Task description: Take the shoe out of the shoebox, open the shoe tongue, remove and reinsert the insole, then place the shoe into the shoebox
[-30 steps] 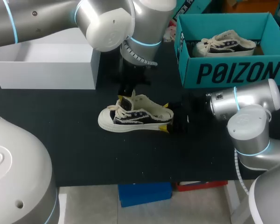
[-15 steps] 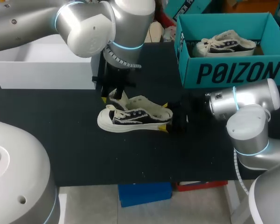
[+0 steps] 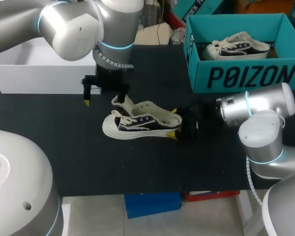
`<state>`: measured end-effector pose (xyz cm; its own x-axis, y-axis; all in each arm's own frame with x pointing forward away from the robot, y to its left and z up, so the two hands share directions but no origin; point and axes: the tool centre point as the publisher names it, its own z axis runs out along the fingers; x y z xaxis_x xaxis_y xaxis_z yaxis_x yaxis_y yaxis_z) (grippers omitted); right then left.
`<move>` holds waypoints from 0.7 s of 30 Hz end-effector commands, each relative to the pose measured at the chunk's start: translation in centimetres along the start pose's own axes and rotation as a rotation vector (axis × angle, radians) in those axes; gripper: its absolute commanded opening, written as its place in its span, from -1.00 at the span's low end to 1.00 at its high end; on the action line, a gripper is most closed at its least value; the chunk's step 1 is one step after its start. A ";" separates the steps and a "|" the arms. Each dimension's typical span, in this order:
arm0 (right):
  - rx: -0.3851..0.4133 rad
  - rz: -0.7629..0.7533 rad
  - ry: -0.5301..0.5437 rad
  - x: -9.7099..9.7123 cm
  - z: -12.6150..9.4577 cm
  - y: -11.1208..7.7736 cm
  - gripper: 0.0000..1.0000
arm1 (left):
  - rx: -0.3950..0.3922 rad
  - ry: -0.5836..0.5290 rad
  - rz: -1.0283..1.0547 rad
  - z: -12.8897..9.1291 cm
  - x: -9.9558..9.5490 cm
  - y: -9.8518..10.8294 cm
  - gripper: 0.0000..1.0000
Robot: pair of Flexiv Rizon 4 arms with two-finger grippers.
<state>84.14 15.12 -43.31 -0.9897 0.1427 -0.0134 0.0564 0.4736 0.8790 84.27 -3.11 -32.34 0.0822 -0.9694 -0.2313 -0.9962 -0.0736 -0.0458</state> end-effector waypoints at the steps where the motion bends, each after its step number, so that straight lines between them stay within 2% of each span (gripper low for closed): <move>1: 0.002 0.002 -0.002 0.0 -0.1 -0.2 -1.00 | -0.012 0.032 -0.008 1.1 -1.1 -0.4 1.00; 12: 0.002 0.002 -0.002 0.0 -0.1 -0.2 -1.00 | -0.031 0.039 0.011 2.3 -1.2 -0.9 1.00; 17: 0.002 0.002 -0.002 0.0 -0.1 -0.2 -1.00 | 0.008 0.075 0.078 0.6 -1.5 -0.7 1.00; 21: 0.002 0.002 -0.002 0.0 -0.1 -0.2 -1.00 | 0.069 0.112 0.318 -2.1 -1.4 -0.2 1.00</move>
<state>84.14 15.07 -43.38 -0.9896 0.1432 -0.0133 0.0569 0.4745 0.8784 85.42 -2.92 -32.01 -0.0924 -0.9837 -0.1545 -0.9948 0.0979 -0.0282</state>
